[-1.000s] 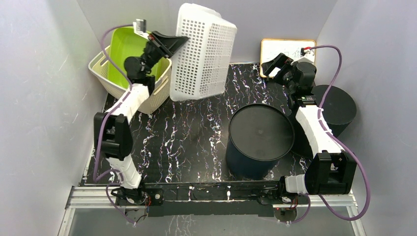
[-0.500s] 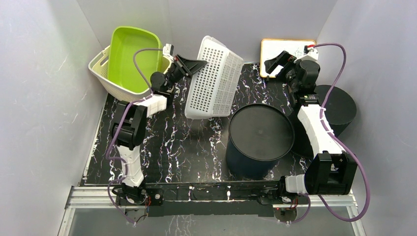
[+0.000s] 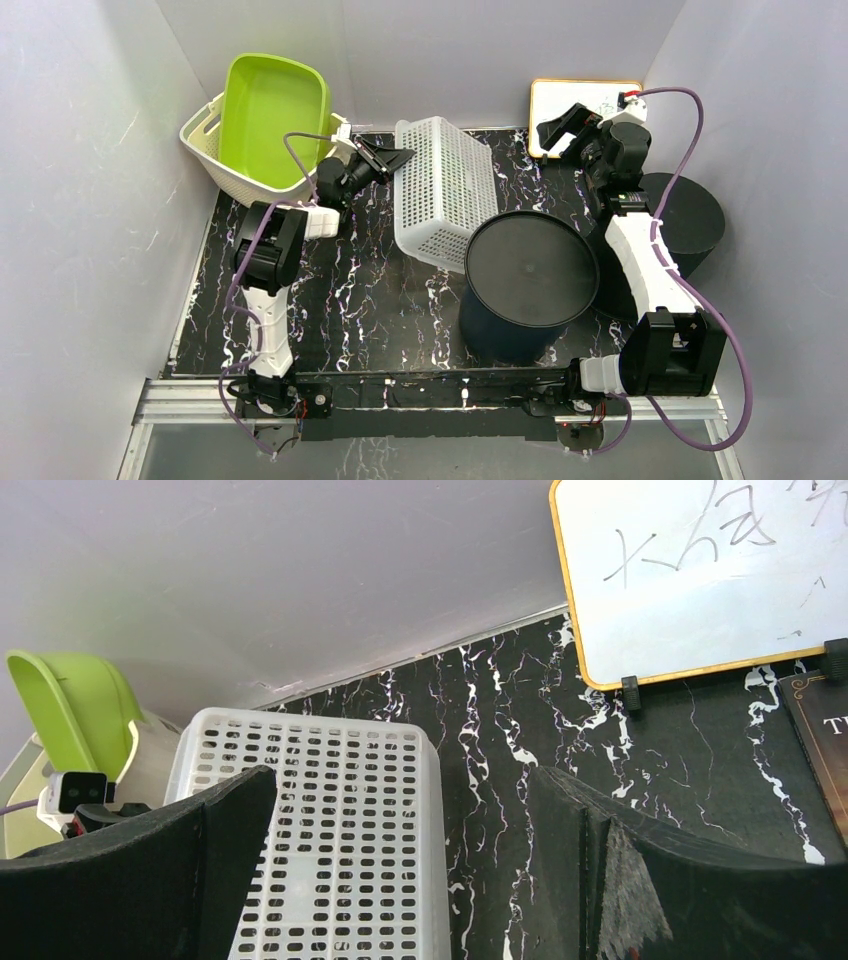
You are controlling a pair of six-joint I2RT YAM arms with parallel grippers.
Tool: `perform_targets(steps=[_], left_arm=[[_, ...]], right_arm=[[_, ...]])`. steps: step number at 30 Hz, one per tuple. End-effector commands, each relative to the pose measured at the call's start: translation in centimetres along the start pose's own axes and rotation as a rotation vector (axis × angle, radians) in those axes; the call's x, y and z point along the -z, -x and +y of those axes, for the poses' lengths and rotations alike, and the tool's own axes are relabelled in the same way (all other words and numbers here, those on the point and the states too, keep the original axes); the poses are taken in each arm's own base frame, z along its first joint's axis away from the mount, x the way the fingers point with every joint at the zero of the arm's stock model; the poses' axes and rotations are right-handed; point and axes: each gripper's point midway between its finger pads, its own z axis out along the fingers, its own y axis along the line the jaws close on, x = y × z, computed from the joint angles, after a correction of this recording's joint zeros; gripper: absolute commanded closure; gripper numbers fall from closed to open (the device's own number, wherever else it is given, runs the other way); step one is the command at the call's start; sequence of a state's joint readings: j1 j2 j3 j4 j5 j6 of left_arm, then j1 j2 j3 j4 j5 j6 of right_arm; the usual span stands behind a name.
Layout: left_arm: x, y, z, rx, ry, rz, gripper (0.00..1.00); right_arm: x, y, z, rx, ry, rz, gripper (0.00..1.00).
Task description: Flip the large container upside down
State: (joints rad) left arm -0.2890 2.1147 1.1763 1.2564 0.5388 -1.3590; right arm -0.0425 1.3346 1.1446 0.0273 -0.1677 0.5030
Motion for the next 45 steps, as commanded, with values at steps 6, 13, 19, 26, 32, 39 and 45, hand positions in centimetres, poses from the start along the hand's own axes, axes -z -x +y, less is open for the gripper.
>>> perform_targets(steps=[6, 13, 19, 26, 32, 39, 45], left_arm=[[3.4, -1.1, 10.6, -0.278, 0.482, 0.156, 0.72], [5.4, 1.2, 12.2, -0.416, 0.720, 0.171, 0.55], [5.7, 2.0, 12.1, -0.457, 0.770, 0.181, 0.53], [7.2, 1.9, 12.6, -0.497, 0.844, 0.237, 0.53], [10.8, 0.9, 12.4, -0.533, 0.963, 0.333, 0.53], [11.1, -5.7, 10.9, -0.452, 0.846, 0.534, 0.55], [8.9, -9.1, 9.8, -0.389, 0.728, 0.559, 0.55]], right_arm=[[0.0, 1.1, 0.5, 0.028, 0.035, -0.044, 0.02], [-0.3, 0.7, 0.5, 0.018, 0.044, -0.034, 0.02], [-0.2, 0.6, 0.5, 0.013, 0.047, -0.032, 0.02], [-0.1, 0.4, 0.3, 0.015, 0.041, -0.030, 0.02], [-0.2, 0.3, 0.3, 0.015, 0.041, -0.030, 0.02], [-0.5, 0.6, 0.6, 0.007, 0.054, -0.034, 0.02], [-0.6, 1.9, 1.2, 0.022, 0.058, -0.055, 0.02]])
